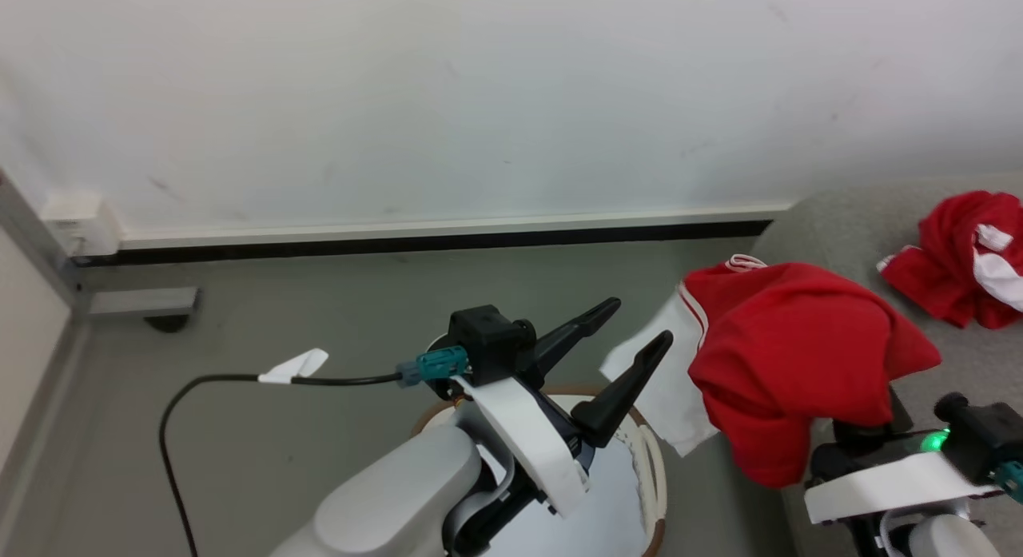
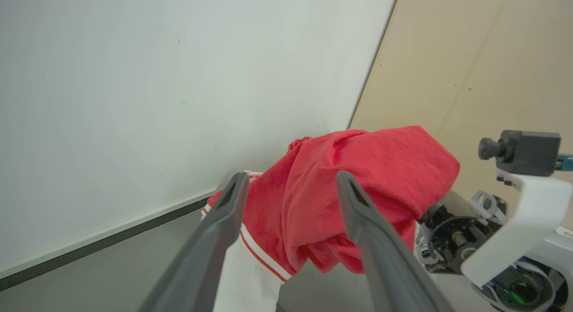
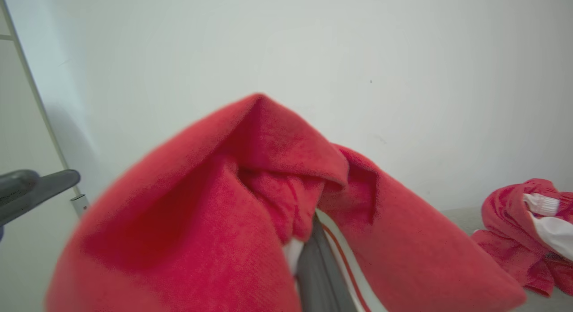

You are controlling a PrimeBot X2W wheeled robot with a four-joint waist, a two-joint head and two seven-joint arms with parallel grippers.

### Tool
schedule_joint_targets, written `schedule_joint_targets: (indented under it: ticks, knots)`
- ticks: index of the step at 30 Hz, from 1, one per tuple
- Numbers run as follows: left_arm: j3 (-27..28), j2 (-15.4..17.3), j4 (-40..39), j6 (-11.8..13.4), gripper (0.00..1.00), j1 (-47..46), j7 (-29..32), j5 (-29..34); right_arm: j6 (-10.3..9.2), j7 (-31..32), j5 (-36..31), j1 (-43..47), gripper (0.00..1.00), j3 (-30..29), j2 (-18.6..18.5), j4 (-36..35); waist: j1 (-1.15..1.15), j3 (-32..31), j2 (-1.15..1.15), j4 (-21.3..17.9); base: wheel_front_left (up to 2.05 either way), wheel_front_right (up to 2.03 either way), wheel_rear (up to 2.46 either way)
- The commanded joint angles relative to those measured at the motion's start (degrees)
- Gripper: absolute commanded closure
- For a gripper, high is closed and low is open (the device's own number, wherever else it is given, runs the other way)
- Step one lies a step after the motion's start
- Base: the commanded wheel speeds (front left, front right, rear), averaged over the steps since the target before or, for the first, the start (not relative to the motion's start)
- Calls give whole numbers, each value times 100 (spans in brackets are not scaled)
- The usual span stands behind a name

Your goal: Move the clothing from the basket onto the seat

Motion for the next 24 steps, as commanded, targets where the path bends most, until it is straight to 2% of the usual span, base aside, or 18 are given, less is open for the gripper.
schedule_joint_targets:
  ticks: [1, 7, 13, 24]
  knots:
    - [51, 47, -84, 0, 0, 108, 1, 102, -13, 0, -20, 105, 100, -106, -44, -83, 0, 128, 0, -363, 0, 0, 0]
    - [324, 174, -460, 3, 0, 355, -1, 698, -13, 0, -86, 481, 100, -620, -62, -531, 0, 260, 0, -984, 0, 0, 0]
    - [408, 210, -636, 3, 0, 618, -2, 1070, -13, 0, -179, 743, 100, -880, 51, -914, 0, 335, 0, -1375, 0, 0, 0]
    - [320, 155, -673, 3, 0, 754, -2, 1331, -13, 0, -241, 759, 100, -925, 41, -1077, 0, 389, 0, -1494, 0, 0, 0]
